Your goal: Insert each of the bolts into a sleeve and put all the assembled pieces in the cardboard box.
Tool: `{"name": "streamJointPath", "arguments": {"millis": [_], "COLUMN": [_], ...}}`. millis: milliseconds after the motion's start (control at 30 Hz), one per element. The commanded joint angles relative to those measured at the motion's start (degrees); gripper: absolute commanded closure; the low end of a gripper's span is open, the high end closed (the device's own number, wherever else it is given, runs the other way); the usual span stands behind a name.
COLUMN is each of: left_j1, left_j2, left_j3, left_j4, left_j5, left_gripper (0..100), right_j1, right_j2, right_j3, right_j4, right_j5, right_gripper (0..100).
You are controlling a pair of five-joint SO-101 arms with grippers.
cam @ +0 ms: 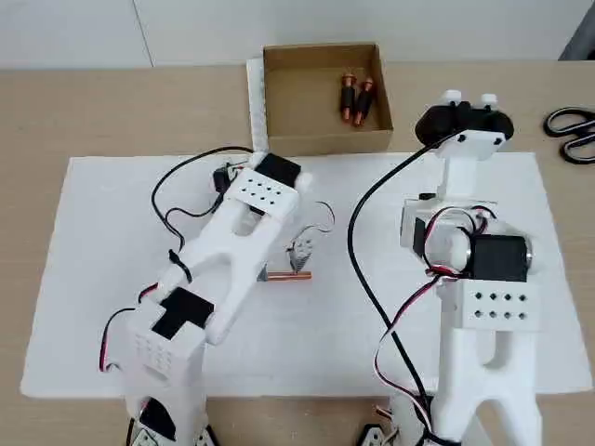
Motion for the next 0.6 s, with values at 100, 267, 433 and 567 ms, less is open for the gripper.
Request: {"name": "streamJointPath", "arguments": {"millis": [100,267,433,567], "left_j1": [-1.58,-1.23,-1.23,-1.23], "left_j2": [-0.44,-0.88,-0.97,-0.97], "left_j3": [0.48,1.01,0.84,0.92], "left_j4": [1.23,1.23,1.23,1.23], "left_j5": [0.35,-0.18,0.26,4.75], "left_gripper": [83,83,83,83], "right_j1": [0.22,0.13,0.13,0.13], "right_j2": [-1.10,-1.10,-1.10,-1.10], "right_j3": [-0.26,-0.26,-0.26,-0.26], "right_j4": [-2.51,-3.03,-3.03,-3.03], "right_j5": [0.09,0.09,0.09,0.09], "right_gripper": [99.5,99.5,99.5,99.5]}}
